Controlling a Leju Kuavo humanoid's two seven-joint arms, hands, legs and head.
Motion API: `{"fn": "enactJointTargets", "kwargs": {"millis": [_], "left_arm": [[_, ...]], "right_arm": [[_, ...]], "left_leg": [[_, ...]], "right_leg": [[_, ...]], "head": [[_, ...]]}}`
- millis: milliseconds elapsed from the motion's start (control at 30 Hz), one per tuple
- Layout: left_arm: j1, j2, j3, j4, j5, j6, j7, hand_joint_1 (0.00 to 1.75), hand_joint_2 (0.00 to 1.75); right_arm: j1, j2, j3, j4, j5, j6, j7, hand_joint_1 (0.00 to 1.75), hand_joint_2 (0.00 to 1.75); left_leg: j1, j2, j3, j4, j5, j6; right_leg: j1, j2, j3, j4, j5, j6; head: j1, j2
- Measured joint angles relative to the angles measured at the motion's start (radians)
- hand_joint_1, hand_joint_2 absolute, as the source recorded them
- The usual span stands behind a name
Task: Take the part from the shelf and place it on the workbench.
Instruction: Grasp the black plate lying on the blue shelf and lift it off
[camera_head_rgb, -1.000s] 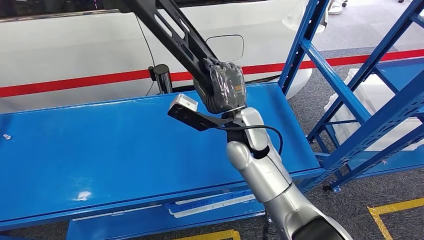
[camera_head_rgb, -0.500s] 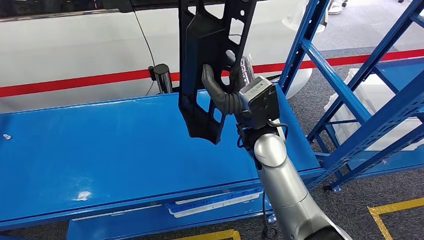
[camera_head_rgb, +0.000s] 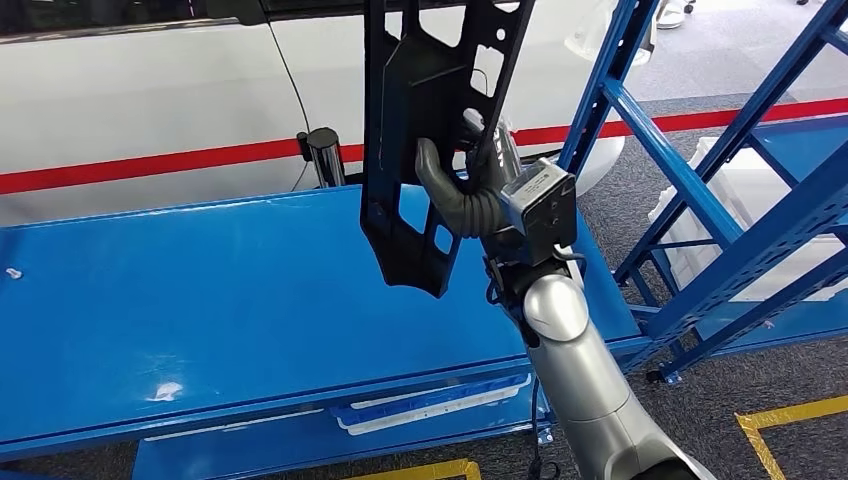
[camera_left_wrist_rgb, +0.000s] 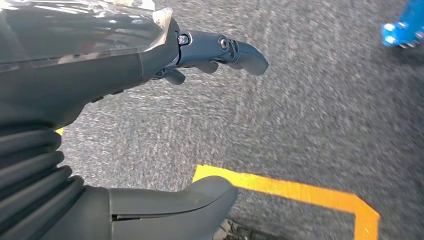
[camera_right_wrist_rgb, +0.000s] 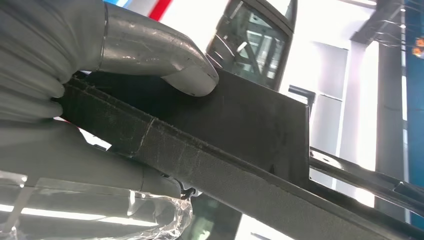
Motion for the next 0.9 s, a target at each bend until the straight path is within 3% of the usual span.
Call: {"fn": "enactJointTargets", "kwargs": {"millis": [500, 633, 700, 767, 833, 900], "left_arm": [[0.0, 0.002, 0.001, 0.0, 0.005, 0.027, 0.0, 0.0, 1.75], [0.0, 0.003, 0.002, 0.0, 0.008, 0.026, 0.0, 0.0, 1.75], [0.0, 0.001, 0.005, 0.0, 0.012, 0.026, 0.0, 0.0, 1.75], [0.0, -0.001, 0.007, 0.0, 0.014, 0.027, 0.0, 0.0, 1.75], [0.0, -0.004, 0.009, -0.001, 0.015, 0.028, 0.001, 0.0, 1.75], [0.0, -0.007, 0.012, -0.001, 0.017, 0.033, 0.004, 0.0, 1.75]], "right_arm": [[0.055, -0.024, 0.032, -0.015, 0.008, -0.006, -0.009, 1.75, 1.75], [0.063, -0.026, 0.033, -0.022, 0.008, -0.018, -0.014, 1.75, 1.75], [0.067, -0.026, 0.032, -0.023, 0.008, -0.025, -0.017, 1.75, 1.75], [0.072, -0.027, 0.029, -0.025, 0.006, -0.03, -0.019, 1.75, 1.75], [0.081, -0.028, 0.026, -0.025, 0.005, -0.032, -0.021, 1.75, 1.75], [0.093, -0.031, 0.024, -0.024, 0.005, -0.033, -0.021, 1.75, 1.75]], "left_leg": [[-0.001, 0.0, -0.001, 0.001, -0.001, 0.001], [-0.003, 0.0, -0.003, 0.005, -0.006, 0.015], [0.0, 0.001, 0.004, -0.009, 0.002, 0.024], [0.005, 0.004, 0.013, -0.027, 0.013, 0.033], [0.007, 0.005, 0.013, -0.031, 0.016, 0.036], [0.008, 0.005, 0.011, -0.03, 0.016, 0.035]], "right_leg": [[-0.001, 0.0, 0.0, -0.001, 0.0, 0.0], [-0.013, 0.0, 0.003, -0.005, 0.001, 0.008], [-0.01, -0.001, 0.001, -0.001, -0.003, 0.012], [-0.007, -0.001, -0.028, 0.061, -0.037, 0.008], [-0.01, -0.002, -0.096, 0.194, -0.093, 0.002], [-0.014, -0.002, -0.146, 0.288, -0.115, 0.01]], "head": [[0.0, 0.0], [0.0, 0.0], [-0.001, 0.0], [0.001, 0.0], [0.003, 0.0], [0.003, 0.0]]}}
